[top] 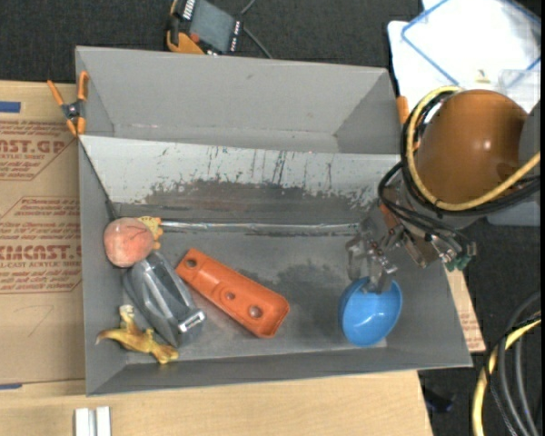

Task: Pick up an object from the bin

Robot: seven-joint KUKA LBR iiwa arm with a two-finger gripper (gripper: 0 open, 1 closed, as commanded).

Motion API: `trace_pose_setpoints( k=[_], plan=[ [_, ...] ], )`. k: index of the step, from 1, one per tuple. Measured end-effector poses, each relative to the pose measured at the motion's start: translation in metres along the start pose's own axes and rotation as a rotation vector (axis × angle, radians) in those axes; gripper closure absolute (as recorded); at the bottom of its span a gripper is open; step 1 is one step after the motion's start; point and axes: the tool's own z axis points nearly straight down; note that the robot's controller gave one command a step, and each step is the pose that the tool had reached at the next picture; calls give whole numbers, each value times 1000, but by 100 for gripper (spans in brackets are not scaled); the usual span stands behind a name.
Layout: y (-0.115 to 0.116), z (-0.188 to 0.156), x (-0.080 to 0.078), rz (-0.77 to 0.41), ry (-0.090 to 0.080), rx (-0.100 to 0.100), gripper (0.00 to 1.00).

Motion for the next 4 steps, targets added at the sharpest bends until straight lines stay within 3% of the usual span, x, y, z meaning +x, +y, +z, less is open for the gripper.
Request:
trace_pose_setpoints(
  k=[1, 2, 3, 4],
  plan=[
    [7, 111, -27, -267, -19, 7, 100],
    [37, 93, -6, -154, -18, 7, 100],
    [6, 25, -7, -260, -21, 8, 100],
    [24, 70, 3, -177, -16, 0, 100]
  ],
)
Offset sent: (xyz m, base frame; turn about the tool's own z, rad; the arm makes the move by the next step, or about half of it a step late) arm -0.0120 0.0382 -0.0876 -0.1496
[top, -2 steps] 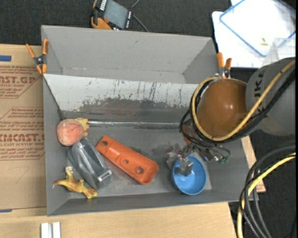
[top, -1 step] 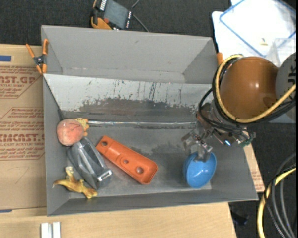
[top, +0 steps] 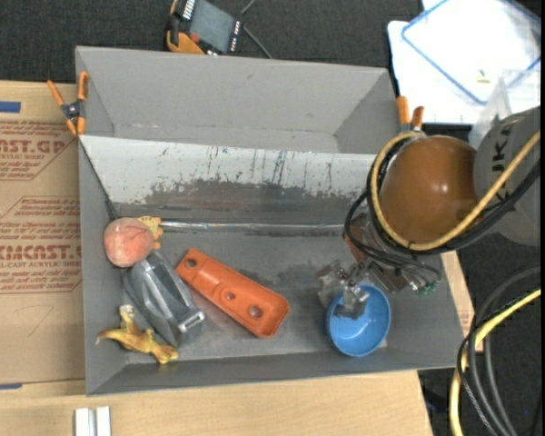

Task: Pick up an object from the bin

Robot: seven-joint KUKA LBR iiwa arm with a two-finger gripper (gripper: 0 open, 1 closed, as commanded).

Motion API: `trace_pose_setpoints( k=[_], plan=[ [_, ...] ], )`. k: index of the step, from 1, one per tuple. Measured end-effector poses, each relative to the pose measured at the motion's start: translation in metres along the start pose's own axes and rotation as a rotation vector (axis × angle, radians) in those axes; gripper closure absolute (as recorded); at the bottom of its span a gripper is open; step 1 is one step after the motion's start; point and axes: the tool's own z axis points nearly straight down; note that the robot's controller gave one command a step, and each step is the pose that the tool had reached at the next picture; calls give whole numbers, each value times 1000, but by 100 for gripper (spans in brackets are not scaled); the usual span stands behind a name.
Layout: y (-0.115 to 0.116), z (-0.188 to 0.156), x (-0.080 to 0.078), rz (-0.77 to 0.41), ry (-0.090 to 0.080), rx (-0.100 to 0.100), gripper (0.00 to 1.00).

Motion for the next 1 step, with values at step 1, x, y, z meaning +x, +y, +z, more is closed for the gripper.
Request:
trace_pose_setpoints(
  k=[1],
  plan=[
    [0, 0, 0, 0, 0, 0, 100]
  ],
)
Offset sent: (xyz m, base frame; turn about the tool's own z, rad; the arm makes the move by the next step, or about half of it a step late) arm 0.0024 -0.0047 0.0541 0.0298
